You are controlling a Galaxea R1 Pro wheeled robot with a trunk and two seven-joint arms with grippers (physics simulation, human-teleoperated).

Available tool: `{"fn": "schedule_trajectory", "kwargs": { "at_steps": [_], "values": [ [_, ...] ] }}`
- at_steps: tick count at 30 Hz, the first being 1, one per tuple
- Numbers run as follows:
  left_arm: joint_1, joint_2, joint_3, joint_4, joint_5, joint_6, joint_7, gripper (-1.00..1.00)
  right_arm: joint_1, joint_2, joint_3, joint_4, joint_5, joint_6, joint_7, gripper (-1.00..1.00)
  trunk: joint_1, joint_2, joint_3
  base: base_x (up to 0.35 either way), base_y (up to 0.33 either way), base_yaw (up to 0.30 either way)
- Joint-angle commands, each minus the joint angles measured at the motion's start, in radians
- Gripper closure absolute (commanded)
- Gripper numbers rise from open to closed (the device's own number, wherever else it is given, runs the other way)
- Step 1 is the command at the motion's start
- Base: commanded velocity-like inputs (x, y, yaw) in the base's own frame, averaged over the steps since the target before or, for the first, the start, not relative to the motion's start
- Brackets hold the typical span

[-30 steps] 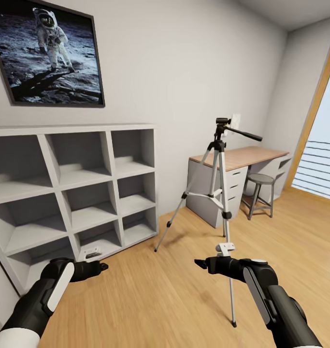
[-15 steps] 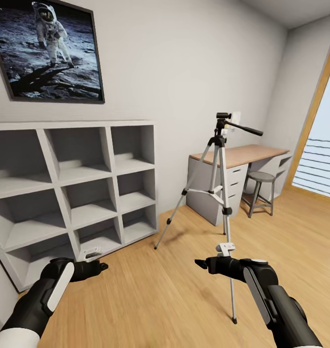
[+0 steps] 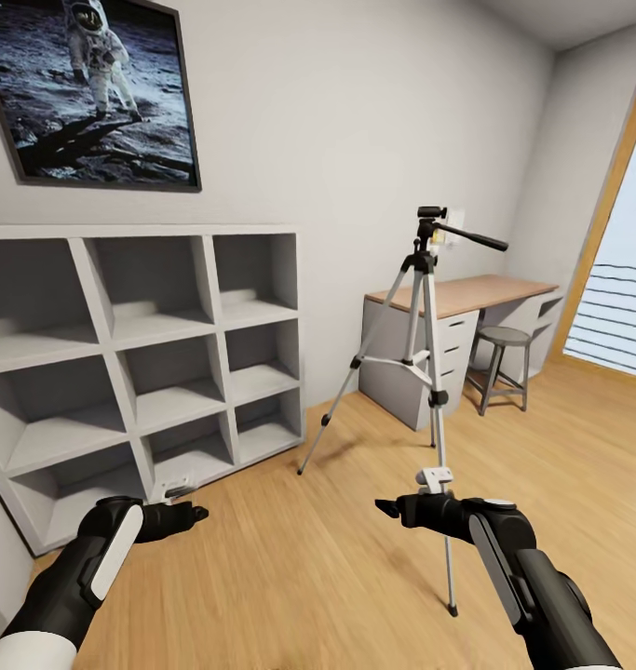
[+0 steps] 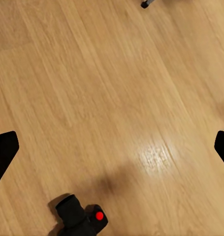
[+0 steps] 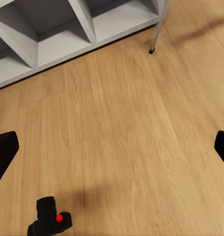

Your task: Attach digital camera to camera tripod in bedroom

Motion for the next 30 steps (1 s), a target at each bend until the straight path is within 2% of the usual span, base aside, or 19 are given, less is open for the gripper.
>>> {"fn": "schedule_trajectory", "kwargs": {
  "at_steps": [1,21,30],
  "values": [
    [-0.001,0.000,0.001,-0.001,0.003,0.005,0.000,-1.00,-0.001,-0.001,0.001,-0.001,-0.010,0.007,-0.005,-1.00,0.004,-0.008,-0.004,0.000,0.000,0.000],
    [-0.001,0.000,0.000,-0.001,0.001,0.004,0.002,-1.00,-0.001,-0.004,0.000,-0.003,-0.008,0.012,-0.005,-1.00,0.080,-0.148,-0.067,0.000,0.000,0.000],
    [-0.001,0.000,0.000,-0.002,0.000,0.004,0.002,-1.00,-0.001,-0.005,0.000,-0.016,-0.022,0.074,0.000,-1.00,0.115,-0.211,-0.095,0.000,0.000,0.000]
  ]
}}
